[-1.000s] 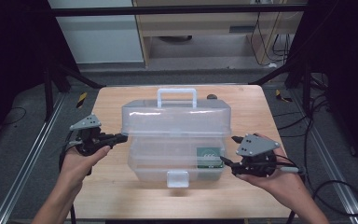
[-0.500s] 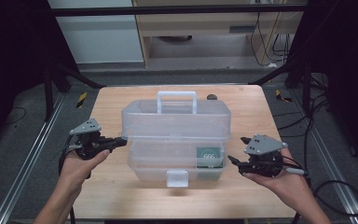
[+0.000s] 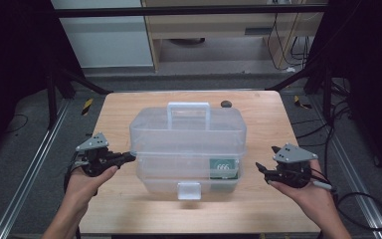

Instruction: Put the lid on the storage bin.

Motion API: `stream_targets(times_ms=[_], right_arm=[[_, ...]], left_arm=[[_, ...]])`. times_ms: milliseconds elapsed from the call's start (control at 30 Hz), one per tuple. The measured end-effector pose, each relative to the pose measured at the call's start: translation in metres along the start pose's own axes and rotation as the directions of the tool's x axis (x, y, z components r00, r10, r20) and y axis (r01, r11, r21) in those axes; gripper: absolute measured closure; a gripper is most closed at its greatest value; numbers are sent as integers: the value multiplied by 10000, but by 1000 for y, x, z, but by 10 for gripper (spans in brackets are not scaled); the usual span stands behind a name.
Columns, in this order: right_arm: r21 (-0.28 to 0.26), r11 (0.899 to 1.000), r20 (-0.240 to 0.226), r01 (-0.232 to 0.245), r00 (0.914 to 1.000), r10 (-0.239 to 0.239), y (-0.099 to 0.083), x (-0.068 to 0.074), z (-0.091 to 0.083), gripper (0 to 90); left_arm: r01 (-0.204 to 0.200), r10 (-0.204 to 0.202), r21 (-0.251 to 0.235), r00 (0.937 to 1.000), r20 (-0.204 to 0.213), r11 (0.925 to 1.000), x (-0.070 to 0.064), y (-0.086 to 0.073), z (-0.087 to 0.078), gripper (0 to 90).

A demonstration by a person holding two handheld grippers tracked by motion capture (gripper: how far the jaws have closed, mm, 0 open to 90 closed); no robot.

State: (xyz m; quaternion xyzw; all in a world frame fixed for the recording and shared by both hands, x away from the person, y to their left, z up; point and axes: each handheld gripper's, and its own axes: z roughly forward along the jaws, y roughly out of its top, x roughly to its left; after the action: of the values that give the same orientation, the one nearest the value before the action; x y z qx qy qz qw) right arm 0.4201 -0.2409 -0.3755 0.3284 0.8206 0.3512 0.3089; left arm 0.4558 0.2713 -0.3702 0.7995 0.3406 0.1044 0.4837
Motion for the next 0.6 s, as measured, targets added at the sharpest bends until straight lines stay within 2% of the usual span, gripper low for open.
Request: stream_targets(times_ms=[433,500,600], right_arm=[[364,9984,226,-436,9988,428,-18,-5,11,279],[487,9960,354,-749,9967,732,-24,-9,17,278],[593,9941,441,-913,9951,887,-28,-13,22,278]], left_arm=[[-76,77,147,10000,-50,9999,-2,-12,2,878],[-138,140,231,9999,-93,9996,-2,-14,2,878],[-162,165,295,9998,-91,9994,-2,-16,2,880]])
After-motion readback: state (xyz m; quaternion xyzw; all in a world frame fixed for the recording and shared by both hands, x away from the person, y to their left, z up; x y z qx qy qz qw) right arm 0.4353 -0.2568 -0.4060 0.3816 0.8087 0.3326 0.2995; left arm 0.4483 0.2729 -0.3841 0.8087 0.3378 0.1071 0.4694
